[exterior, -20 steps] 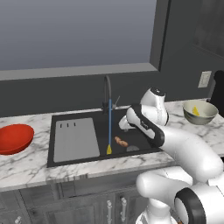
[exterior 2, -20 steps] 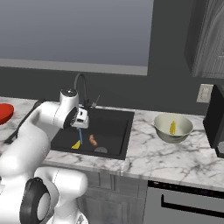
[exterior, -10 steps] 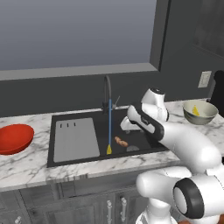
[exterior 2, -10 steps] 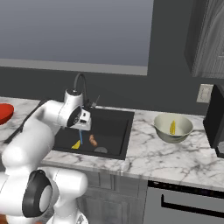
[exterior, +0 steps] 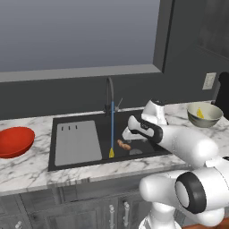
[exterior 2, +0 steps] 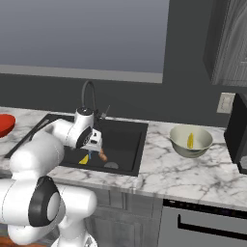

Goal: Pick the lemon wedges from the sink and place them in one bowl. Place the potato in the other bowl. Then turn off the sink faucet.

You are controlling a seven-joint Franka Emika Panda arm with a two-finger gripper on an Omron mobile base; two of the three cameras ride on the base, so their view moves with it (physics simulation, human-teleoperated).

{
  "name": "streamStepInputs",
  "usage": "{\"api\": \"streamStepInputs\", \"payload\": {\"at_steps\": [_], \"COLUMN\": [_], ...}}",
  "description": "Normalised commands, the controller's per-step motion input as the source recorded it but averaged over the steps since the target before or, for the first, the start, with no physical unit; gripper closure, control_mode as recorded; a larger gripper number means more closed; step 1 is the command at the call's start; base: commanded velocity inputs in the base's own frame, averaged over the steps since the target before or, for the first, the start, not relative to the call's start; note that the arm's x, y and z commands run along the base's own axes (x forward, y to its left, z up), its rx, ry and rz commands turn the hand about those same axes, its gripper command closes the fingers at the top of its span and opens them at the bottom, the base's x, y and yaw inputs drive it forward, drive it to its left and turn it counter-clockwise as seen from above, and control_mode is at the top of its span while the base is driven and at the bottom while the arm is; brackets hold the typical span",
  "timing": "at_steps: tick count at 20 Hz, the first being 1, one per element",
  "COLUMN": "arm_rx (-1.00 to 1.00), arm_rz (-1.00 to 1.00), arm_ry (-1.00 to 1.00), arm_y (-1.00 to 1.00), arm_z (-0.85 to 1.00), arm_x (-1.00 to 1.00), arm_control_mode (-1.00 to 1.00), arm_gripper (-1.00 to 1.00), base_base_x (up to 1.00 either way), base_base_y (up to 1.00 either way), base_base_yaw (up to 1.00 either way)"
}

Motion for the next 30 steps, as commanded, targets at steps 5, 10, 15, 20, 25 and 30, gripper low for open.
{"api": "streamStepInputs", "payload": {"at_steps": [5,10,15,20,25,30], "arm_rx": [0.04,0.06,0.04,0.01,0.0,0.0], "arm_rz": [0.0,0.0,0.0,0.0,0.0,0.0], "arm_ry": [0.0,0.0,0.0,0.0,0.0,0.0], "arm_y": [0.0,0.0,0.0,0.13,0.27,0.07], "arm_z": [-0.15,-0.17,-0.19,-0.25,-0.26,-0.18], "arm_x": [0.28,0.26,0.13,0.06,0.04,0.14], "arm_control_mode": [-1.0,-1.0,-1.0,-1.0,-1.0,-1.0], "arm_gripper": [-1.0,-1.0,-1.0,-1.0,-1.0,-1.0], "base_base_x": [0.0,0.0,0.0,0.0,0.0,0.0], "base_base_y": [0.0,0.0,0.0,0.0,0.0,0.0], "base_base_yaw": [0.0,0.0,0.0,0.0,0.0,0.0]}}
